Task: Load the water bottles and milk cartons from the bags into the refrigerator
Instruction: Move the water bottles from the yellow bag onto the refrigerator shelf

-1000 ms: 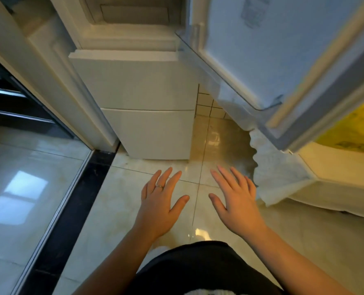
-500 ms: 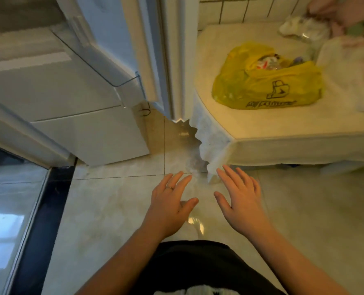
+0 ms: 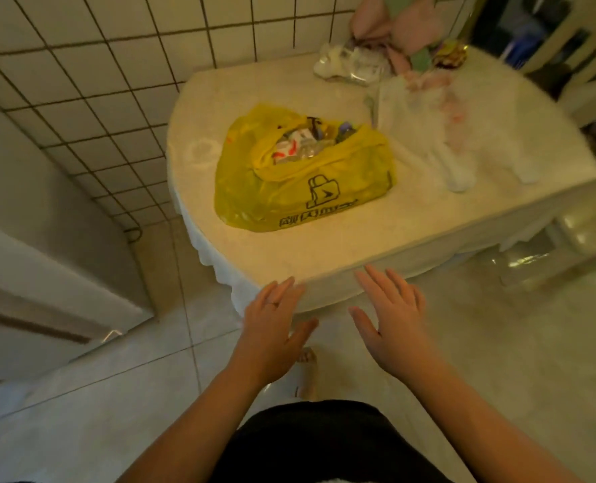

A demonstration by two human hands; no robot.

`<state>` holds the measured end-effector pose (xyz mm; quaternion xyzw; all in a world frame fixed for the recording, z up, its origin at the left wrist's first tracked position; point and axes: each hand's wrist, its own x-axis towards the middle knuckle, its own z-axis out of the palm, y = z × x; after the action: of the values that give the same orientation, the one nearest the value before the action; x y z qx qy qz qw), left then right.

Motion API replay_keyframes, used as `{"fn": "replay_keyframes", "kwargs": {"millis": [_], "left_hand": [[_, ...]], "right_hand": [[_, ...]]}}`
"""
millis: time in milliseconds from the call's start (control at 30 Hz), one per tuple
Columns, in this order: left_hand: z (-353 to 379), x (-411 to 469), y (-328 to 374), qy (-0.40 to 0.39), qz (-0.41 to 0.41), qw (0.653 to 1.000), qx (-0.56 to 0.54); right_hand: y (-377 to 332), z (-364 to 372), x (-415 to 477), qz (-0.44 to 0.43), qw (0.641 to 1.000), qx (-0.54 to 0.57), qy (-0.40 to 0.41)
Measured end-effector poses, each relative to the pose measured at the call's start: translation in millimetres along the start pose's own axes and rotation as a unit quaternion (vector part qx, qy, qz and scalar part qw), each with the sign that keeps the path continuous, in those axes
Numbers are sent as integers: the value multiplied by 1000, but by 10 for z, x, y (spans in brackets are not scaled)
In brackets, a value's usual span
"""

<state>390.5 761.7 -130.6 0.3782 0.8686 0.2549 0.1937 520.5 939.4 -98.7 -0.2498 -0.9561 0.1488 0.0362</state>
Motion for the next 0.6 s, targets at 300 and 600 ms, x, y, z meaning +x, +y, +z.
{"fn": "replay_keyframes", "kwargs": {"millis": [300,600], "left_hand": [[-176,1349,322,29,4,999,-21],[-282,2043,460,109,11,994,1]], "right_hand": [[579,-216,1089,14,1000,27,4],[1050,-376,2077,-17,998,63,12]]}}
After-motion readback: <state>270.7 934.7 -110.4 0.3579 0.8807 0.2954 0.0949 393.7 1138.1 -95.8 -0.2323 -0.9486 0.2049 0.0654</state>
